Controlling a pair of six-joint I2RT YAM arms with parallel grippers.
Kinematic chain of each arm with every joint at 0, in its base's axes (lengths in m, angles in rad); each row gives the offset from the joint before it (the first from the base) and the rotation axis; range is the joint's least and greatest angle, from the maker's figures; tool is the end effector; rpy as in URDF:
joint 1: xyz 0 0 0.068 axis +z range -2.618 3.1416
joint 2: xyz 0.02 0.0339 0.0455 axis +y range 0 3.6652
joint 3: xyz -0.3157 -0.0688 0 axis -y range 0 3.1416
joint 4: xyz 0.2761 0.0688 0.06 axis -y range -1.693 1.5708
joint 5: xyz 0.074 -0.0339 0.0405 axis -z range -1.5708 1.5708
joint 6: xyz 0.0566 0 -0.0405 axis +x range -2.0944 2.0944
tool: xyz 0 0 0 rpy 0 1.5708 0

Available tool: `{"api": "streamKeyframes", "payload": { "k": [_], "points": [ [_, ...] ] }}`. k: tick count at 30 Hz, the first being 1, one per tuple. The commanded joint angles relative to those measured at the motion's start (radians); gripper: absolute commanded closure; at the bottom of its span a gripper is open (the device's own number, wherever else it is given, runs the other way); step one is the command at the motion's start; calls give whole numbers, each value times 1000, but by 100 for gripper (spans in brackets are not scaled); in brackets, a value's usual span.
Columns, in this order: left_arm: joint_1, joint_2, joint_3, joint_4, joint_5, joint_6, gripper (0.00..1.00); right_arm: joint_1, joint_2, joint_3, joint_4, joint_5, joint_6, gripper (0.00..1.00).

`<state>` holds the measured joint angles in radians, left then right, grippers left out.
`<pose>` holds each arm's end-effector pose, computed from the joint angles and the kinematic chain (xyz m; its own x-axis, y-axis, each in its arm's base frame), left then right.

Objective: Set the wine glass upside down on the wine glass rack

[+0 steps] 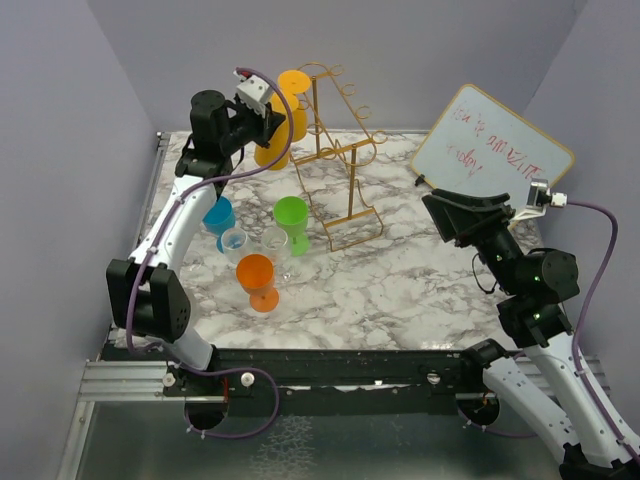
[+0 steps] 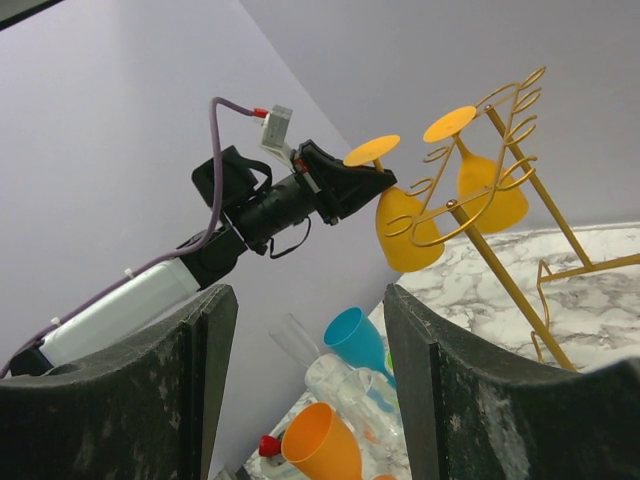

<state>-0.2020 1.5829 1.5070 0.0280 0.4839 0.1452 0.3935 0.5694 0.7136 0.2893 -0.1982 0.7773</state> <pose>0.4137 -0.1116 0.4621 0.0451 0.1215 -0.9916 0.6330 0.7644 0.1225 0.1216 0.0625 0.4371 -0.1029 0.7018 -0.7049 -0.6577 0.4836 0.5775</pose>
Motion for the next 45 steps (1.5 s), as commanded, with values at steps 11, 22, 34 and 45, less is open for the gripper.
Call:
{"api": "streamKeyframes", "payload": {
  "k": [11, 22, 34, 45],
  "points": [
    [9, 137, 53, 116, 123, -8, 100, 4, 27, 18, -1, 12, -5, 34],
    [9, 148, 56, 155, 122, -26, 100, 5, 17, 16, -8, 18, -4, 34],
    [7, 181, 44, 256, 136, -142, 100, 4, 20, 0, 5, 13, 9, 34],
    [7, 203, 34, 248, 108, -141, 100, 5, 25, -3, 7, 18, 5, 34]
  ]
}}
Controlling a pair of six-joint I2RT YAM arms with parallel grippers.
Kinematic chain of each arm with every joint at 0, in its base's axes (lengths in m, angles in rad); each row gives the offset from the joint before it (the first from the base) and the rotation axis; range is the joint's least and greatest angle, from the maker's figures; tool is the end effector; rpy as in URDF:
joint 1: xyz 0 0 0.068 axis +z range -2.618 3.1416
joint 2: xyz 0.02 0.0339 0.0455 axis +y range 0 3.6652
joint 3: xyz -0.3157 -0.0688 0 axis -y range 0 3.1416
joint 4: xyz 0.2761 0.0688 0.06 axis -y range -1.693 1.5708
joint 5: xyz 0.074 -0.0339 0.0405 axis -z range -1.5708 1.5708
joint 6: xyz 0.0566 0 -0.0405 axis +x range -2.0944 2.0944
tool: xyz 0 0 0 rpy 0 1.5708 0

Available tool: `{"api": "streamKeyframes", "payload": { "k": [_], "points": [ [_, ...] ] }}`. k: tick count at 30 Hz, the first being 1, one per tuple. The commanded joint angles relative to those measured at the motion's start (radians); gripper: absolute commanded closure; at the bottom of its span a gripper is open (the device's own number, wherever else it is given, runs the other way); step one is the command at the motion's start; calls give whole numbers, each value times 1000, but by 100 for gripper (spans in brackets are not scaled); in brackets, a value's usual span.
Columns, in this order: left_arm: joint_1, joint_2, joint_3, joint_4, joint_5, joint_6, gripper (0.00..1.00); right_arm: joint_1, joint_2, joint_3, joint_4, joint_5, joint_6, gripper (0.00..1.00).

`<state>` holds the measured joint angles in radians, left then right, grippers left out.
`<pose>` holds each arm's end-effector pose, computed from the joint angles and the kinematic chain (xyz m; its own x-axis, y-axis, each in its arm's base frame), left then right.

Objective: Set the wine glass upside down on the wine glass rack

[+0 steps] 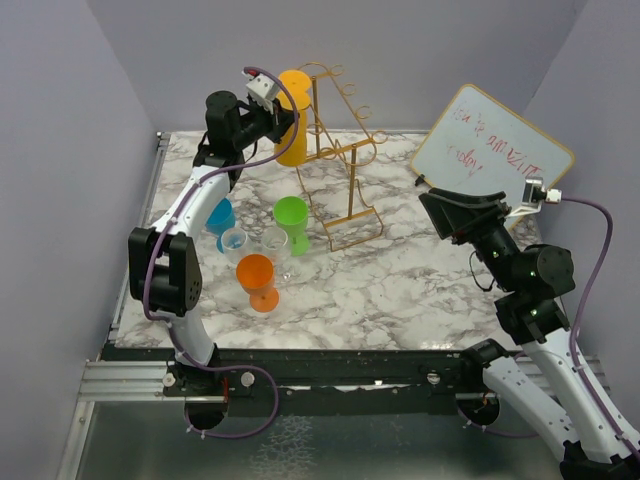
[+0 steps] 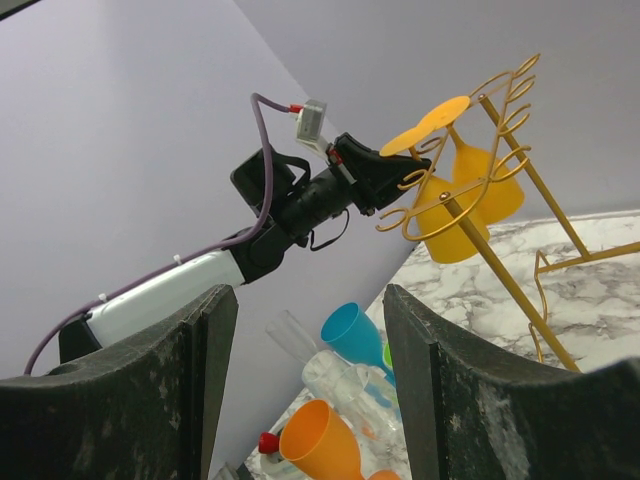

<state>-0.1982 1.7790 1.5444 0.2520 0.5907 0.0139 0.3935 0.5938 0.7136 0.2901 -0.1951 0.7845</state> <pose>0.4730 -0.1271 0.4187 0.0269 0.0064 -0.9996 0.7092 0.7046 0.0236 0.1289 0.0654 0.4343 -0.1213 0.7001 -0.7037 -0.6425 0.4851 0.5933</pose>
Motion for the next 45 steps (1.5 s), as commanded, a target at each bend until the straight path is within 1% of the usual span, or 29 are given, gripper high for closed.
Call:
{"api": "streamKeyframes", "payload": {
  "k": [1, 6, 12, 16, 19, 22, 25, 28, 31, 37, 40, 45],
  "points": [
    [3, 11, -2, 24, 2, -10, 100, 4, 2, -3, 6, 15, -2, 34],
    [3, 31, 16, 19, 52, -10, 100, 4, 10, -3, 13, 13, -4, 34],
    [3, 48, 22, 10, 77, -10, 100, 4, 9, -2, 14, 13, -4, 34],
    [3, 56, 28, 11, 84, -43, 100, 5, 14, 1, 14, 11, -5, 34],
    [3, 59, 39, 1, 100, -50, 96, 4, 13, -1, 13, 11, -5, 34],
    [3, 59, 42, 8, 145, -58, 92, 4, 11, -3, 11, 12, -4, 34],
    [3, 56, 39, 9, 177, -62, 85, 6, 11, -4, 11, 11, -2, 34],
    [3, 47, 28, 13, 169, -68, 80, 4, 7, -4, 10, 11, -2, 34],
    [4, 37, 23, 11, 131, -86, 69, 5, 4, -2, 4, 13, -4, 34],
    [6, -17, 7, -57, 47, -97, 49, 4, -6, 3, -16, 15, -2, 34],
    [9, -73, -56, -78, -9, -97, 39, 6, -12, 14, -49, 20, -3, 34],
    [12, -193, -161, -128, -93, -108, 29, 4, -11, 45, -123, 26, -12, 34]
  ]
}}
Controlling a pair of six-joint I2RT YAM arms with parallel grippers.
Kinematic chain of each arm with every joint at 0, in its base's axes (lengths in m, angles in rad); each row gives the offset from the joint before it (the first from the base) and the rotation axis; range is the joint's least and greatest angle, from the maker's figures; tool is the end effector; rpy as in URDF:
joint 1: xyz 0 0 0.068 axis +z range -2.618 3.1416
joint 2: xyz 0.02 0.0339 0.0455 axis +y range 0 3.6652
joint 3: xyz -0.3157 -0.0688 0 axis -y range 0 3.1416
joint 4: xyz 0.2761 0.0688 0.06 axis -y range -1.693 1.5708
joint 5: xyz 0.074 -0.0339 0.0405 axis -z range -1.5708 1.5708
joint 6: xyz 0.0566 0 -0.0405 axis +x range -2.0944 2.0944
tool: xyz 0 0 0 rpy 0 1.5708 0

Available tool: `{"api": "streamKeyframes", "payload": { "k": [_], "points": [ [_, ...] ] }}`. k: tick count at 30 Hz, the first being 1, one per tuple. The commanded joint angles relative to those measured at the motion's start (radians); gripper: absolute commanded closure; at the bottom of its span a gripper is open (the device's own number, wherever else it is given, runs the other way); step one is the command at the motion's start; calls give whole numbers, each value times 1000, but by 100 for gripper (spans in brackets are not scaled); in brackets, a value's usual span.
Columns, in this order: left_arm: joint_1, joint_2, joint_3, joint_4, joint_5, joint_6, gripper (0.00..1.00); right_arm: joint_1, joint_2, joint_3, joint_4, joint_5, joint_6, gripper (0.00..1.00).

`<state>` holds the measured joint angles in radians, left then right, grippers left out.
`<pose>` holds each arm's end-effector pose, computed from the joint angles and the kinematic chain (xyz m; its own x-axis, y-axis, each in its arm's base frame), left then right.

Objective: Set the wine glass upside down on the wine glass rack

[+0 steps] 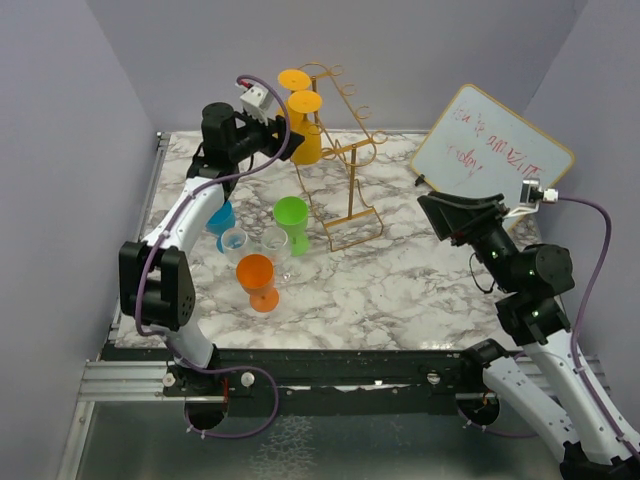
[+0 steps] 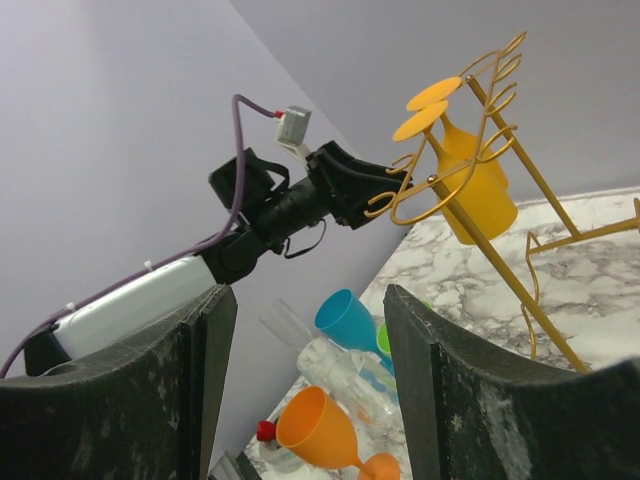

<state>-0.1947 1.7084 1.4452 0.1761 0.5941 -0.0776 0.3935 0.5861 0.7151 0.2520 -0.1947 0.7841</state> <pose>0.4510 -0.1212 0.4018 -0.1399 -0.0379 -0.9894 0.6987 0.7043 -0.1258 0.1282 0.0651 0.4313 -0.1396 0.6922 -0.7081 -0.6263 0.4921 0.6046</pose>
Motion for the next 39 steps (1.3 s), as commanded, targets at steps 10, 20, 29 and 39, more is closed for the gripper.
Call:
{"api": "streamKeyframes", "payload": {
  "k": [10, 20, 29, 39],
  "points": [
    [9, -281, -3, -564, -306, -97, 5, 4, 91, 174, -406, -54, -102, 33],
    [6, -426, -178, -690, -208, -233, 23, 4, 195, 189, -521, -64, -144, 33],
    [1, -402, -266, -683, -311, -314, 32, 4, 238, 165, -486, -64, -81, 37],
    [-10, -274, -265, -607, -248, -374, 42, 4, 249, 107, -453, -92, -42, 40]
  ]
}}
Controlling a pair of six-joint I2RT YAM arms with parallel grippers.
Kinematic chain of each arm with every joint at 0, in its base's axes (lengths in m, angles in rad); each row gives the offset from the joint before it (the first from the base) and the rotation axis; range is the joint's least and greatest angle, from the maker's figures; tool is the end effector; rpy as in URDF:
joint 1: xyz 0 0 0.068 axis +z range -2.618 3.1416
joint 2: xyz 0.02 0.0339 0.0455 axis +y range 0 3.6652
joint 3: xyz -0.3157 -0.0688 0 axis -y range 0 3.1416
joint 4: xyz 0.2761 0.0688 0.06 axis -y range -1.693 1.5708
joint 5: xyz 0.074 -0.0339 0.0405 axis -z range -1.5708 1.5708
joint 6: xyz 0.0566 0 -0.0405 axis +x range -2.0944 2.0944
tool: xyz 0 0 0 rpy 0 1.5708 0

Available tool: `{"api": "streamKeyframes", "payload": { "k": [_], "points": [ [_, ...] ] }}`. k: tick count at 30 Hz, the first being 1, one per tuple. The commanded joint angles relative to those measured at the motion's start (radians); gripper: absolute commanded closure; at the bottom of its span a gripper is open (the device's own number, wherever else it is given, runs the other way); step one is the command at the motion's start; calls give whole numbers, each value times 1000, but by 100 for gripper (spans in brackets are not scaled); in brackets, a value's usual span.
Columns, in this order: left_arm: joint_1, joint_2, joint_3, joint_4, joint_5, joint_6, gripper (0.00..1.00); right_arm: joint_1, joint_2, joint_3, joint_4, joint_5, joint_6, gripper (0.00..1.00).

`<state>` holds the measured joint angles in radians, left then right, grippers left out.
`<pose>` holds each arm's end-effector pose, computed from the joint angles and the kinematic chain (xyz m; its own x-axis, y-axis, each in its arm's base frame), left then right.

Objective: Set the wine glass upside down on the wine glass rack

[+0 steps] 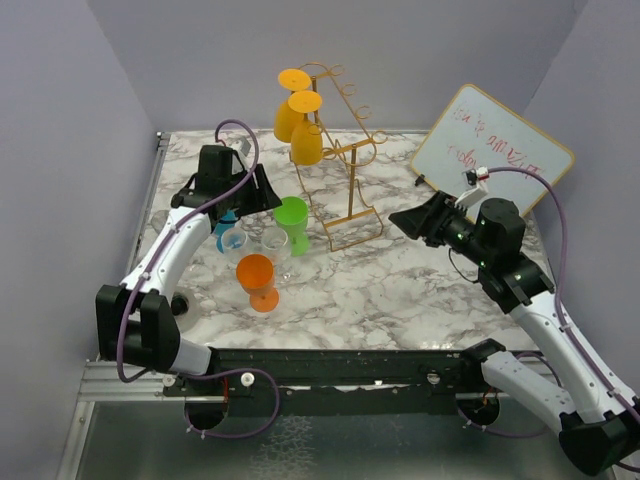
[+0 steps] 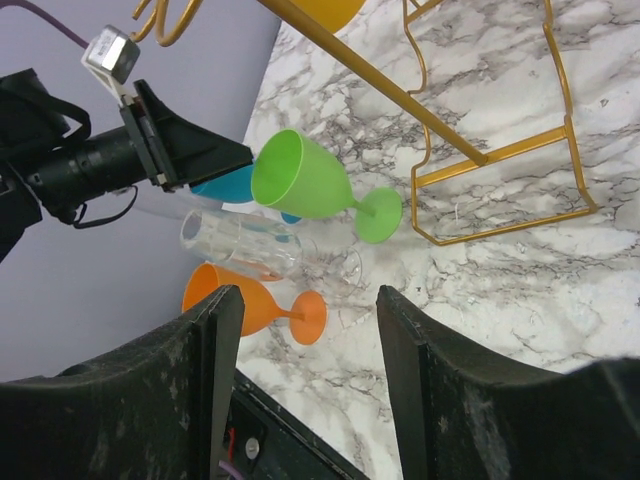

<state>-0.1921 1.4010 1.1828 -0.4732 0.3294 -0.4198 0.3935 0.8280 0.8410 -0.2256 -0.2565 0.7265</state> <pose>0.3376 -0.0843 0.3421 -0.7449 -0.2480 -0.6194 0.1332 0.8544 -0.5023 0.1862 0.0929 0.3825 -0.5442 0.4698 -0.6951 -0.3190 0.6505 0.6893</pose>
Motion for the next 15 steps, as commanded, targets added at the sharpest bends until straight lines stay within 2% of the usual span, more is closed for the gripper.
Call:
{"api": "streamKeyframes", "payload": {
  "k": [1, 10, 15],
  "points": [
    [-17, 46, 0, 42, 20, -29, 44, 4, 10, -22, 25, -31, 18, 39],
    [-64, 126, 16, 5, -47, 30, 75, 5, 43, -45, 61, -27, 30, 40],
    [-70, 139, 33, -11, -73, 62, 95, 4, 57, -38, 65, -32, 27, 40]
  ]
}}
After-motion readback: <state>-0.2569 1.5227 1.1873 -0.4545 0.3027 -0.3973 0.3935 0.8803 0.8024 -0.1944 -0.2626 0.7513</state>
